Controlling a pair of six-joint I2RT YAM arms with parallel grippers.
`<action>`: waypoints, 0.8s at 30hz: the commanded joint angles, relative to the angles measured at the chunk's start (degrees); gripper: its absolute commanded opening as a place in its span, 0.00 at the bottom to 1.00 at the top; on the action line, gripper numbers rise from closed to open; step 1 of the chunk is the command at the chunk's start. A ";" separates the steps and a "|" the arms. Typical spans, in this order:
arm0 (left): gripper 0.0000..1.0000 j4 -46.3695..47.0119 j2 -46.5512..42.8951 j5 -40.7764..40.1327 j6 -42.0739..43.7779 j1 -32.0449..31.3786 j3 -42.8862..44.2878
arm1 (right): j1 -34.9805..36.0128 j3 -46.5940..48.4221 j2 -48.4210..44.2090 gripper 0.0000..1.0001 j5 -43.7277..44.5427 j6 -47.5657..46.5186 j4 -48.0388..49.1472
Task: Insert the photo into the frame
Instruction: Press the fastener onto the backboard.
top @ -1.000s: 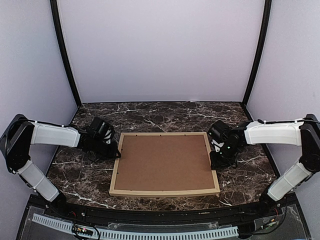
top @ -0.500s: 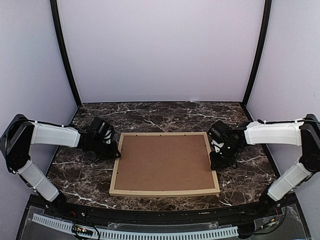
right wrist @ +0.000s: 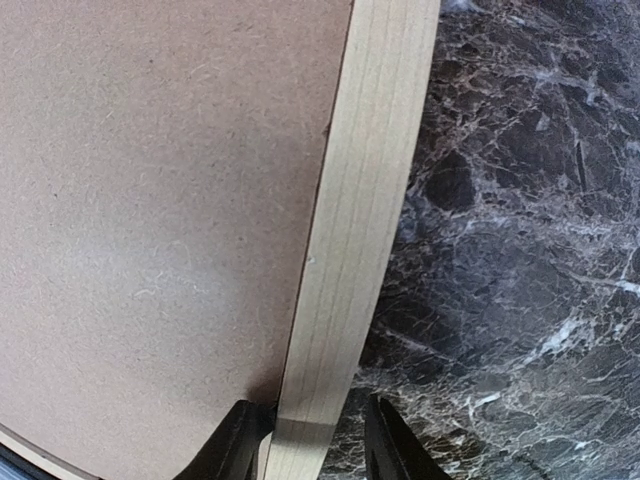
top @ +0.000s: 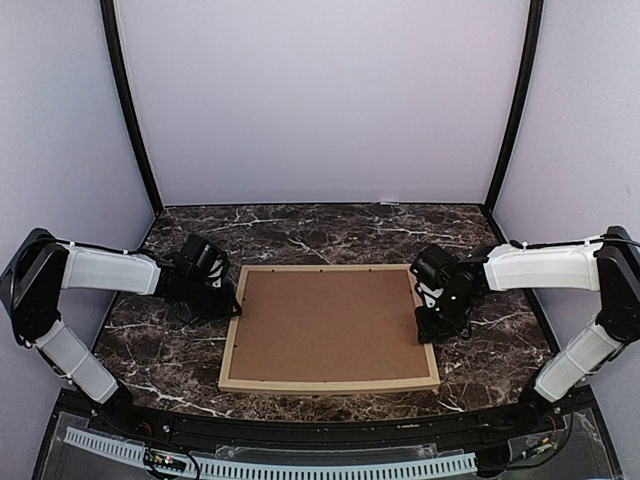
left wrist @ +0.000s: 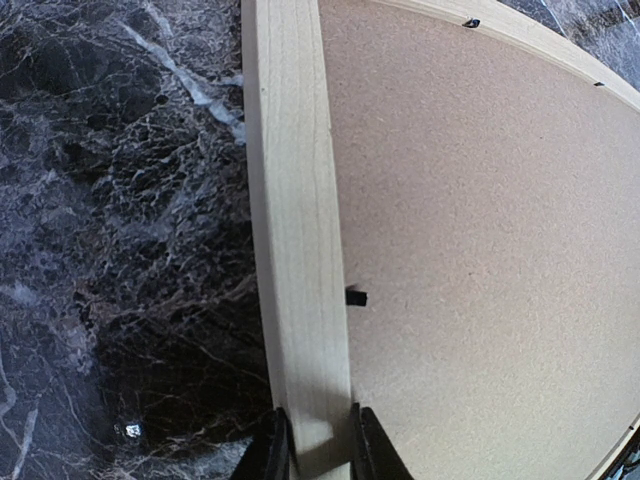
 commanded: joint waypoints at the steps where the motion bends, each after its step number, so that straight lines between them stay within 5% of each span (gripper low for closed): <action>1: 0.02 -1.42 2.60 0.73 0.79 -0.45 -2.51 | 0.77 -0.79 1.77 0.36 -0.79 0.79 0.73; 24: 0.02 -2.03 2.44 0.77 1.11 -0.47 -1.67 | -8.36 0.12 -5.89 0.40 -7.23 -1.58 4.68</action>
